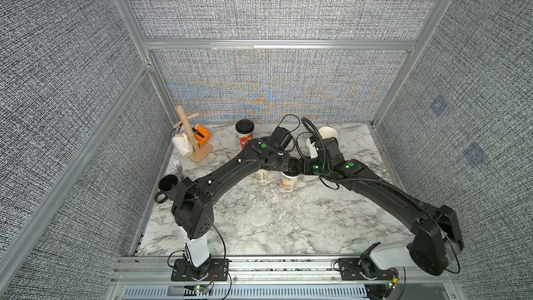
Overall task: Put the leak-proof paper on the milk tea cups
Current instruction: Secure the cup lid on the cup.
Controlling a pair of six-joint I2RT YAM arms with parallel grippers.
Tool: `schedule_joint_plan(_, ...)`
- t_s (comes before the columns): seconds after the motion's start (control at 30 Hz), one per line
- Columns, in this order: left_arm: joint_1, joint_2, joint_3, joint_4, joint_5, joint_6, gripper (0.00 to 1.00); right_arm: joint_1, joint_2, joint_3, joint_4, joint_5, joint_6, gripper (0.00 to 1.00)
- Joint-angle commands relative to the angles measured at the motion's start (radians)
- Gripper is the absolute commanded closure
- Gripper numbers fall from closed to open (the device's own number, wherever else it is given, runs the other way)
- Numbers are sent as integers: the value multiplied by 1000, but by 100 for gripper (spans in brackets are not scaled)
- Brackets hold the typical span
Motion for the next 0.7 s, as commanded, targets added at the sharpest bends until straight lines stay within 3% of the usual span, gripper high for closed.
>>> schedule_joint_plan(0.0, -5, 30, -51, -120, 1, -3, 89, 2, 15, -25, -170, -1, -20, 56)
schedule_joint_plan(0.4, -10, 97, 50, -139, -9, 60, 89, 31, -70, -83, -166, -2, 41, 57)
schedule_joint_plan(0.43, -10, 93, 60, -141, -14, 66, 86, 34, -75, -85, -165, -1, 45, 57)
schedule_joint_plan(0.67, -10, 117, 238, -209, -57, 124, 41, 29, -68, -90, -154, 28, 84, 59)
